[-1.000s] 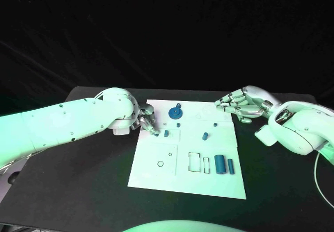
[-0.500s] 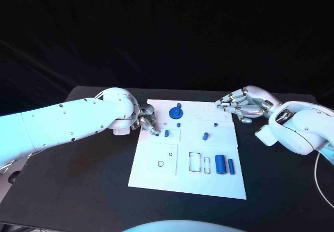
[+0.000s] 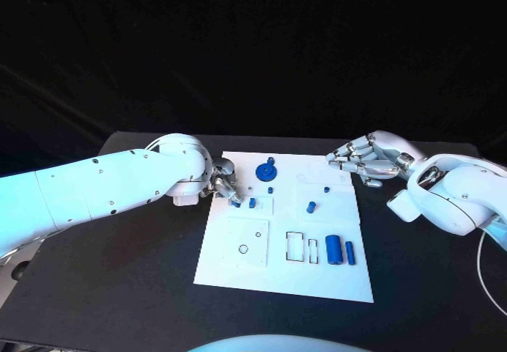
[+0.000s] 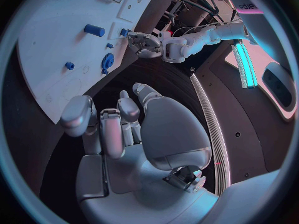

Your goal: Assemble the parts on the task board

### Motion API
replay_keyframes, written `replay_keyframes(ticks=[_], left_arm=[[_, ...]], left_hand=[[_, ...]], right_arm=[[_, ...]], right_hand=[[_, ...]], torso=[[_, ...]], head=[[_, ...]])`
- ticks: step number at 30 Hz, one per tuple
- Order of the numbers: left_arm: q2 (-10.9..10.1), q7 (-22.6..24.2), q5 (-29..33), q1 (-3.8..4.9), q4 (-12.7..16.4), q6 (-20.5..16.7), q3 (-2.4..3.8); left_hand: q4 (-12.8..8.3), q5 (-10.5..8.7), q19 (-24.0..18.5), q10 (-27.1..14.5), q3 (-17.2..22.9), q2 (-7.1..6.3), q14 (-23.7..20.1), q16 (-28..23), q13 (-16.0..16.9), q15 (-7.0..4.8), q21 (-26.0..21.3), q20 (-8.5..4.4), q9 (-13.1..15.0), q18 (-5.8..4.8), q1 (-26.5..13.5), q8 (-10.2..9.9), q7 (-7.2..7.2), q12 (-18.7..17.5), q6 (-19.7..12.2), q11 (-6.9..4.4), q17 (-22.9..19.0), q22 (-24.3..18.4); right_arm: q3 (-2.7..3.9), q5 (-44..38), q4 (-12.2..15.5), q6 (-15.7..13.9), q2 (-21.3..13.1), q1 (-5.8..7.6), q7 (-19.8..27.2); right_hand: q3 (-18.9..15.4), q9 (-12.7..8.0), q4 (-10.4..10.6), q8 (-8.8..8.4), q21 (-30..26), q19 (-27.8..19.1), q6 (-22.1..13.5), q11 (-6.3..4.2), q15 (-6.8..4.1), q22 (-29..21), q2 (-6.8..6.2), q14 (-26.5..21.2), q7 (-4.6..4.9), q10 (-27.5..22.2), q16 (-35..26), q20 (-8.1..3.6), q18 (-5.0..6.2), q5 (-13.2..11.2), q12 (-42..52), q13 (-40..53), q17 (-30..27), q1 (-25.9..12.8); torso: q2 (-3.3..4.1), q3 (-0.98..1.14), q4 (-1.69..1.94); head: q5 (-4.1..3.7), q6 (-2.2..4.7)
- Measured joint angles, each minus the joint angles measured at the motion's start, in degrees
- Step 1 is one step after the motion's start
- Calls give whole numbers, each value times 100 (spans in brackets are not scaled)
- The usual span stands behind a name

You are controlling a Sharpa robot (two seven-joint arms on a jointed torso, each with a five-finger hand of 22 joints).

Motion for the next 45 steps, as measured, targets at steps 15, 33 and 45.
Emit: replay_keyframes(ticks=[15, 33, 45], left_arm=[[59, -88, -5, -29, -8, 44, -22], [59, -130, 15, -29, -50, 26, -20], [-96, -71, 191, -38, -57, -303, -25]], left_hand=[[357, -22, 0, 83, -692, -76, -1, 0, 115, -40, 90, 0, -80, -61, -522, -68, -110, 117, 270, -43, 4, 4], [614, -20, 21, 102, -1333, -116, -1, 0, 195, -40, 181, -21, -119, -52, -743, -133, -91, 183, 335, -21, 3, 3], [971, -284, 0, 11, -2482, -85, -2, 0, -23, -81, 18, -42, -238, -50, -862, -242, -87, -10, 371, -18, 2, 3]], right_arm=[[0, 65, 19, 56, 3, -1, 0], [0, 144, 42, 70, 1, -3, 1], [0, 149, 35, 65, -7, -7, 3]], right_hand=[[0, 0, 0, 0, 0, 0, 0, 0, 0, -18, 0, 0, 0, 0, -22, 0, 0, 0, 0, 0, 0, 0], [16, 0, 16, 0, -27, 0, 0, 0, 0, -29, 0, 0, 0, 0, -22, 0, 0, 0, 0, -1, 4, 0], [40, 1, -8, 0, -27, 0, 0, 0, 0, -36, 0, 0, 0, 0, -22, 0, 0, 0, 0, -8, 3, 0]], torso=[[1, -1, 13], [3, -2, 10], [-1, -1, 7]], head=[[-14, -2], [-6, -10], [-11, 4]])
